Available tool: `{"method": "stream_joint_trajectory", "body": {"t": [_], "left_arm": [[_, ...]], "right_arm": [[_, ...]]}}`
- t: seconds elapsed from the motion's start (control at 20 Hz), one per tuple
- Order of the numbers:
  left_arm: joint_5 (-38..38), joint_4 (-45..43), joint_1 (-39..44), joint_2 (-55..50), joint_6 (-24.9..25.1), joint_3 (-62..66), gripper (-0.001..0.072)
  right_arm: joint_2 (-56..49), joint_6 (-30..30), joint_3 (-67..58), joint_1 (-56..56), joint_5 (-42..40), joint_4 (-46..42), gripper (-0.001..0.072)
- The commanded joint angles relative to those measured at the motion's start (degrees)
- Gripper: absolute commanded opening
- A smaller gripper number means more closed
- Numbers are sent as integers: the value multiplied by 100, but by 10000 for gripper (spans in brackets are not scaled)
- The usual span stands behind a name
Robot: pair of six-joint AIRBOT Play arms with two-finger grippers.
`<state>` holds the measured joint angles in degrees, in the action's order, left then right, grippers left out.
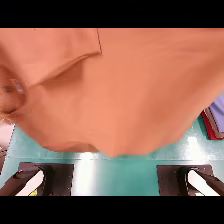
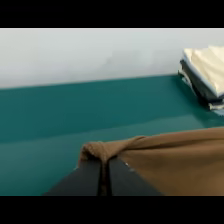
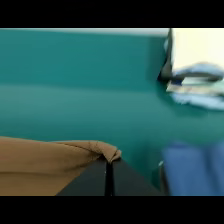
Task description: Fold the shirts.
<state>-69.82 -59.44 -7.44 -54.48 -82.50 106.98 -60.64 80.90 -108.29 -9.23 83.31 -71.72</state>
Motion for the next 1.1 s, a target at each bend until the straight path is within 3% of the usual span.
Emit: {"method": "stream_joint_trajectory", "body": {"t": [0.0,0.3,0.45,0.65,0.75,0.85,1.05], "left_arm": [[-372,35,9,-826,37,-883,25],[-166,83,9,-3082,234,-1543,25],[584,378,9,-4041,459,-1543,25],[1593,872,9,-4468,647,-1532,25],[1491,892,7,-4454,649,-1530,25],[911,660,-9,-4452,643,-1532,24],[118,-649,188,-4450,472,-1657,24]], "right_arm": [[-855,7,780,332,15,-50,17],[-2767,26,1318,518,-461,17,17],[-3663,26,929,518,-675,31,17],[-4470,26,61,518,-975,426,17],[-4524,26,-120,557,-1021,439,17],[-4426,26,-31,590,-870,302,16],[-3891,26,1152,695,-929,-190,16]]}}
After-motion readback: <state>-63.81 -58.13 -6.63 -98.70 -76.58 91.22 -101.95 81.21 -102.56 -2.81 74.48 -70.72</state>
